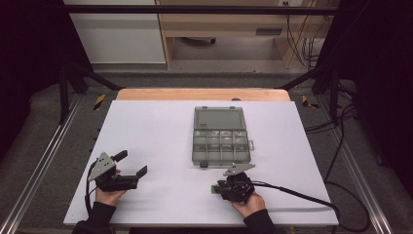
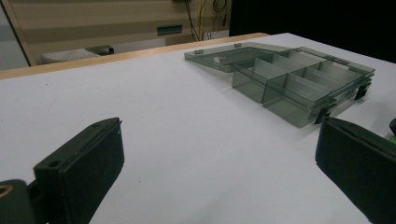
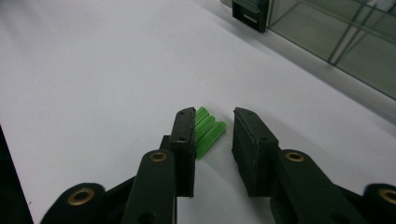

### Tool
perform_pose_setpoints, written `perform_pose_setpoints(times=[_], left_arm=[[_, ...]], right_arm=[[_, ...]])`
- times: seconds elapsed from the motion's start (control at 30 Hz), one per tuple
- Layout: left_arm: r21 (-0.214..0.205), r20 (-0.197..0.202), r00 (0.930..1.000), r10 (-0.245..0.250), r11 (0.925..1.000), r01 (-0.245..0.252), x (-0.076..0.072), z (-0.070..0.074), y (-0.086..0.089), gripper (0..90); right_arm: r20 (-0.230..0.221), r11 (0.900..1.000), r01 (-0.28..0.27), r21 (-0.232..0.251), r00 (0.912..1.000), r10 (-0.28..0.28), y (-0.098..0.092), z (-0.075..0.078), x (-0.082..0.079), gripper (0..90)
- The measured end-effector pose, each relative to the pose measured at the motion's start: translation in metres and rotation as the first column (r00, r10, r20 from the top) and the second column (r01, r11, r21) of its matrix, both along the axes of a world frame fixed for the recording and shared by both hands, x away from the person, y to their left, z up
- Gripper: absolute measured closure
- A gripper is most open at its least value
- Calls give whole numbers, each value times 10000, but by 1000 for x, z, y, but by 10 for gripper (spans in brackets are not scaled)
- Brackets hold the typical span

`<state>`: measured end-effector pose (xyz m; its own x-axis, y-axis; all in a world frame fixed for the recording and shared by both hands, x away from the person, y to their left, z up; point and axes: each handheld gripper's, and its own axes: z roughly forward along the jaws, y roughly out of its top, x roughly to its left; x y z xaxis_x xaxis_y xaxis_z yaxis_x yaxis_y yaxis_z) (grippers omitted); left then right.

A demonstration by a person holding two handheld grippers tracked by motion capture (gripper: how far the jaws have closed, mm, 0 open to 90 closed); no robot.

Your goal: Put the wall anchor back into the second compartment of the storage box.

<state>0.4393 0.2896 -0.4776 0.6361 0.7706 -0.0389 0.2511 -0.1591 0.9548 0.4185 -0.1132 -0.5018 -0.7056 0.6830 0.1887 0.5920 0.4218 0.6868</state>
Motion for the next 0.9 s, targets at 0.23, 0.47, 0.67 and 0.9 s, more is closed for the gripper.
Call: perform_pose_setpoints(times=[0.23,0.47,0.67,0.9], left_arm=[[6,-10,10000,15,10000,-15,0,0,0,8],[29,-16,10000,30,10000,-30,0,0,0,9],[44,-15,10000,41,10000,-41,0,0,0,9],[45,-20,10000,43,10000,-43,0,0,0,9]], right_arm=[[-157,10000,-67,-10,9999,67,1,1,1,764],[-225,9999,-100,-110,9997,98,1,1,1,792],[-461,9999,0,-150,9989,-7,0,1,2,838],[-580,9999,23,-114,9983,-29,0,2,3,843]])
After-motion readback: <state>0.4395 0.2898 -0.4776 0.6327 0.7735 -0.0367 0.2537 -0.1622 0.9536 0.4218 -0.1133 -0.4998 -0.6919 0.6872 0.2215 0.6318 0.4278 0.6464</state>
